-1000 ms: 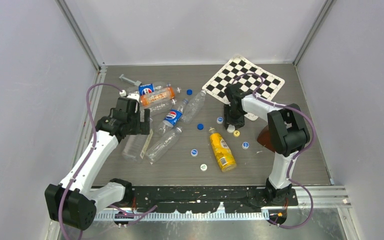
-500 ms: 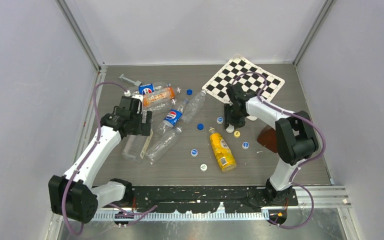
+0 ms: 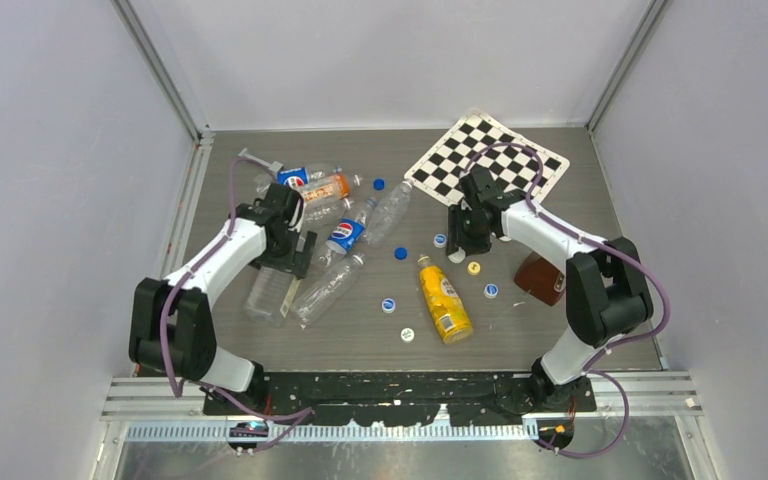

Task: Screw on the bottle caps

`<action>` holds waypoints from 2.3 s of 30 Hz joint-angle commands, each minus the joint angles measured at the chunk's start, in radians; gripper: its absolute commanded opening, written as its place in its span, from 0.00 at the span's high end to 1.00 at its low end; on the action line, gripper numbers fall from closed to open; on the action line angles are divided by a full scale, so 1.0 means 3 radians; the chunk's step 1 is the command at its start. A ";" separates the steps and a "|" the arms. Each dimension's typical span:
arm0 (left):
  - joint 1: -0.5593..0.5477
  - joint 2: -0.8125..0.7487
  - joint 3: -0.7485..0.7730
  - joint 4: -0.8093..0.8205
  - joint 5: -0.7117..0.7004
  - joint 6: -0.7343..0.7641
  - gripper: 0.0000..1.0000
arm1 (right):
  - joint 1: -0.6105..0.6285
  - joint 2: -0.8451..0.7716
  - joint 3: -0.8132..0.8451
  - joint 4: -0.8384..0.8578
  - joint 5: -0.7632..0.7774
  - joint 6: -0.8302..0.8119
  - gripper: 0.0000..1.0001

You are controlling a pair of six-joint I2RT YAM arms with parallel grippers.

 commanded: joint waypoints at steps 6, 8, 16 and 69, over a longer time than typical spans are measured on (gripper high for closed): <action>0.0080 0.0343 0.0179 -0.0114 -0.0132 0.0028 0.00 | 0.0018 -0.0242 -0.0025 0.0149 -0.0102 -0.0043 0.70; 0.0134 0.0377 0.0179 -0.0086 0.0003 0.0020 0.00 | 0.0020 -0.0238 -0.0025 0.0153 -0.0110 -0.0041 0.70; 0.0216 0.0386 0.0240 -0.0130 0.0299 0.0004 0.28 | 0.0018 -0.0295 0.0037 0.0087 -0.0239 -0.0045 0.70; -0.0952 -0.1624 -0.0211 0.0672 0.2771 0.2231 1.00 | 0.0897 -0.1775 0.0965 -0.0413 -0.1833 -0.1862 0.75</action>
